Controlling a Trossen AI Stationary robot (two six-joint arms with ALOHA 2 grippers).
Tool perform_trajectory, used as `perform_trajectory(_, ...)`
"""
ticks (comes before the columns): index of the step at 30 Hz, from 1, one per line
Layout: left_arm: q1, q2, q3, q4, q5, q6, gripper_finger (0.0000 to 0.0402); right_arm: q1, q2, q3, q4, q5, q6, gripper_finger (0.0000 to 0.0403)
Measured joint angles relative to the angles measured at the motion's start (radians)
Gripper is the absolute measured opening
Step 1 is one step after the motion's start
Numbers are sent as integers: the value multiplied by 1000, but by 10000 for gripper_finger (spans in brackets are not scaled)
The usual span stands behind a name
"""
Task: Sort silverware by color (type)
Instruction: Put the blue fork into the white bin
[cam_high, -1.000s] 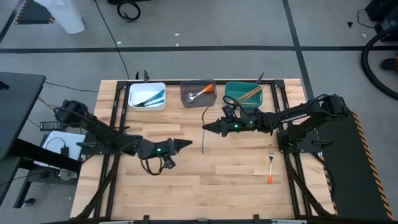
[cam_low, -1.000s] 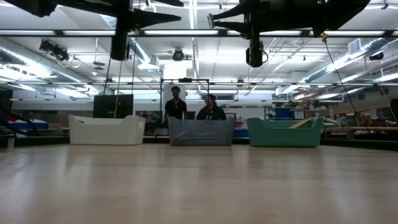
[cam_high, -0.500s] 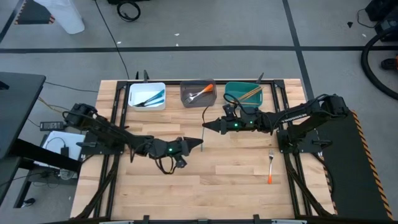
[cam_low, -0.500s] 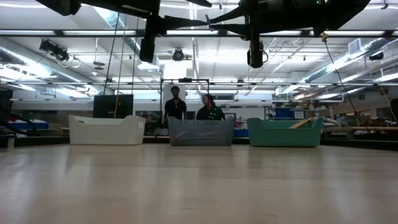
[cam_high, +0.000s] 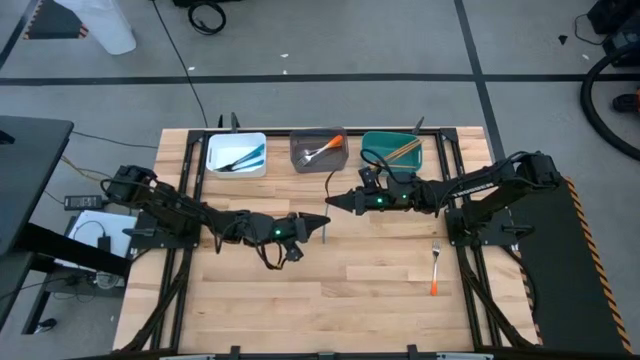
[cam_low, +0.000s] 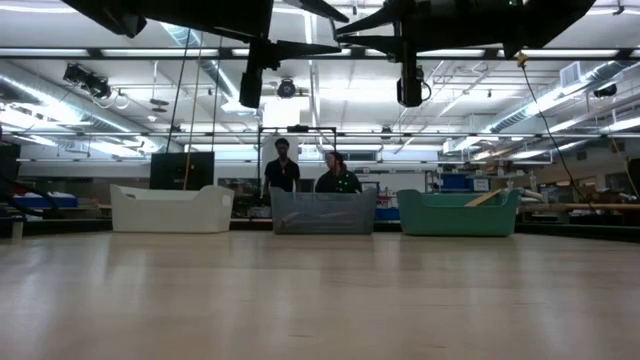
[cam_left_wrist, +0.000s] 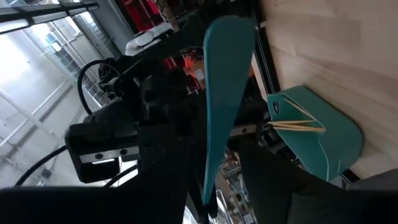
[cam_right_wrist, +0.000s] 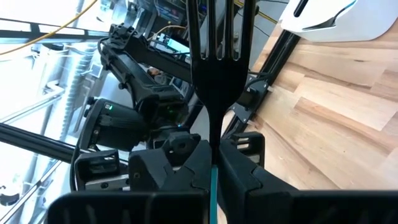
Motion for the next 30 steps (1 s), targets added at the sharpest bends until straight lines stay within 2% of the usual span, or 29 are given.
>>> perform_trajectory(9, 10, 2, 0, -1, 59, -4, 111, 0, 0, 0, 15, 0, 4, 21)
perform_trajectory(19, 10, 3, 0, 2, 66, -17, 38, 0, 0, 0, 18, -3, 3, 23)
perform_trajectory(30, 9, 3, 0, 5, 65, -34, 20, 0, 0, 0, 14, -32, -3, 29)
